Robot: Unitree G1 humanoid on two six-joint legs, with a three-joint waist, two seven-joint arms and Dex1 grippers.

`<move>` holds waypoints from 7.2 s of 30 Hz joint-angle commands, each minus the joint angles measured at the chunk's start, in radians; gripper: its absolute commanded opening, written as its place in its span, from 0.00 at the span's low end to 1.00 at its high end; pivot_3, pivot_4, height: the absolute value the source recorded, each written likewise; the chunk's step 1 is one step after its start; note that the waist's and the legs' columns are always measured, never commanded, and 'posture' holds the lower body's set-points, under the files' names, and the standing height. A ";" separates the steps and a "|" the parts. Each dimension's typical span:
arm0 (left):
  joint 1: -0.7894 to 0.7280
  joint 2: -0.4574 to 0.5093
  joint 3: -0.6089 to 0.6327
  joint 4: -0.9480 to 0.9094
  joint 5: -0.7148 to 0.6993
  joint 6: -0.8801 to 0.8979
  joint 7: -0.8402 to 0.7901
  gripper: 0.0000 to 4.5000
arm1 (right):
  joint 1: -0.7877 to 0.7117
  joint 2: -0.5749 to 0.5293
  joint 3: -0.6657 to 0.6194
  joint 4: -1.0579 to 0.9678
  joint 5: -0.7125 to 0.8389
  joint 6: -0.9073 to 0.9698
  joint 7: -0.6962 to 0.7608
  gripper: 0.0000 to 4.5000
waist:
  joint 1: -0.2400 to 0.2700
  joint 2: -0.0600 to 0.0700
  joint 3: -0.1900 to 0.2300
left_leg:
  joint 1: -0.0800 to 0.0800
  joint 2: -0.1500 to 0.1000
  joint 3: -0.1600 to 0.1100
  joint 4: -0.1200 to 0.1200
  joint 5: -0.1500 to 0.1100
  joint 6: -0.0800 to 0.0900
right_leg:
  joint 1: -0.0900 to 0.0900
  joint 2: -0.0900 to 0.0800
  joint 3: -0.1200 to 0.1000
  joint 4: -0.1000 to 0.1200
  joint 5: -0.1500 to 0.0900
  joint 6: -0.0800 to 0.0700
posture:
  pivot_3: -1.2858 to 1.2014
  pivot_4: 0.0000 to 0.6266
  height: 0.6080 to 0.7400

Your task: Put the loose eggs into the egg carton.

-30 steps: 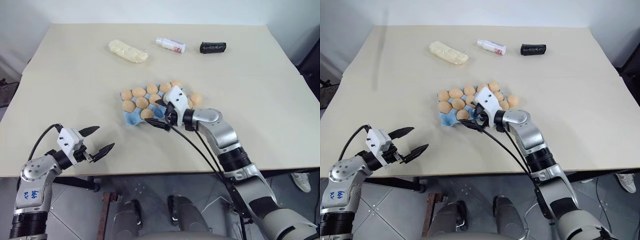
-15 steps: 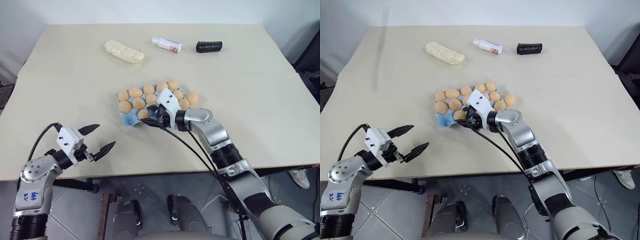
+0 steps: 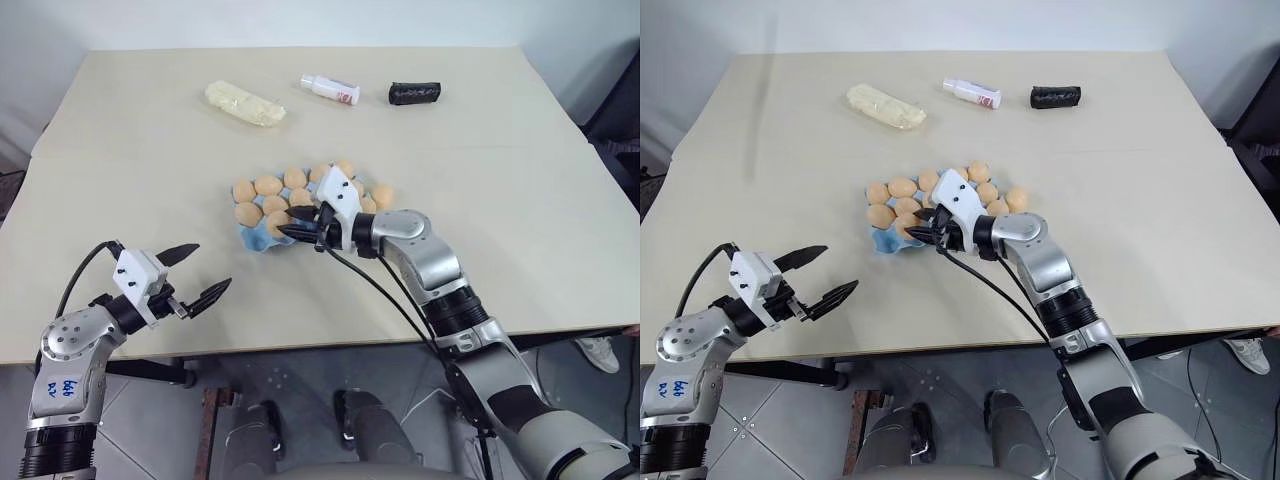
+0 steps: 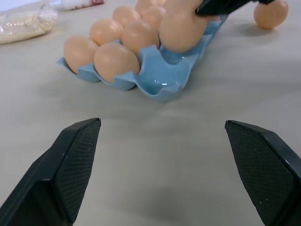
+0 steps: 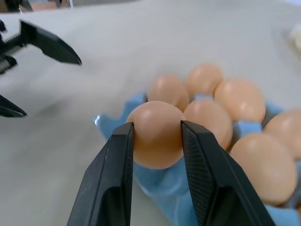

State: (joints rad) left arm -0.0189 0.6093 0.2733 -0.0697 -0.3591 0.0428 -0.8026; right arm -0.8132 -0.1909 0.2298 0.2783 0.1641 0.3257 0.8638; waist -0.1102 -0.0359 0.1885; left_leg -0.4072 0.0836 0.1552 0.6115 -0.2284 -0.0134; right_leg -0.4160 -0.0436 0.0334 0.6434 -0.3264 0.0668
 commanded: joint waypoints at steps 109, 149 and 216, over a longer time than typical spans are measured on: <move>-0.157 -0.044 -0.152 -0.031 -0.020 0.070 -0.057 1.00 | 0.616 -0.349 -0.416 -0.326 0.118 -0.171 -0.068 1.00 | 0.023 0.000 0.000 | 0.001 -0.001 -0.001 0.000 0.001 0.002 | 0.004 0.001 0.000 -0.005 0.000 0.001 | 0.52 0.24 1.00; -0.075 -0.048 -0.082 -0.088 -0.023 0.040 0.029 1.00 | -0.233 -0.195 -0.303 0.742 -0.056 -0.123 -0.146 1.00 | 0.000 0.001 0.001 | 0.001 -0.001 0.001 0.002 0.004 0.004 | 0.002 0.001 0.002 0.000 0.002 0.003 | 0.52 0.24 1.00; 0.137 -0.051 0.098 -0.068 -0.025 0.009 0.093 1.00 | -0.082 0.220 -0.023 0.065 0.001 -0.046 -0.031 1.00 | -0.027 0.000 0.000 | -0.001 0.001 -0.002 -0.004 0.001 -0.004 | -0.002 0.000 -0.002 0.001 -0.002 -0.003 | 0.52 0.24 1.00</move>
State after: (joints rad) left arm 0.1193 0.5549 0.3671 -0.1101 -0.3782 0.0744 -0.7062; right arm -0.9102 0.0628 0.2336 0.4609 0.1281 0.2695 0.8009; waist -0.1367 -0.0359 0.1885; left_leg -0.4082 0.0843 0.1533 0.6070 -0.2276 -0.0170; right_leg -0.4184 -0.0441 0.0308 0.6441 -0.3279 0.0642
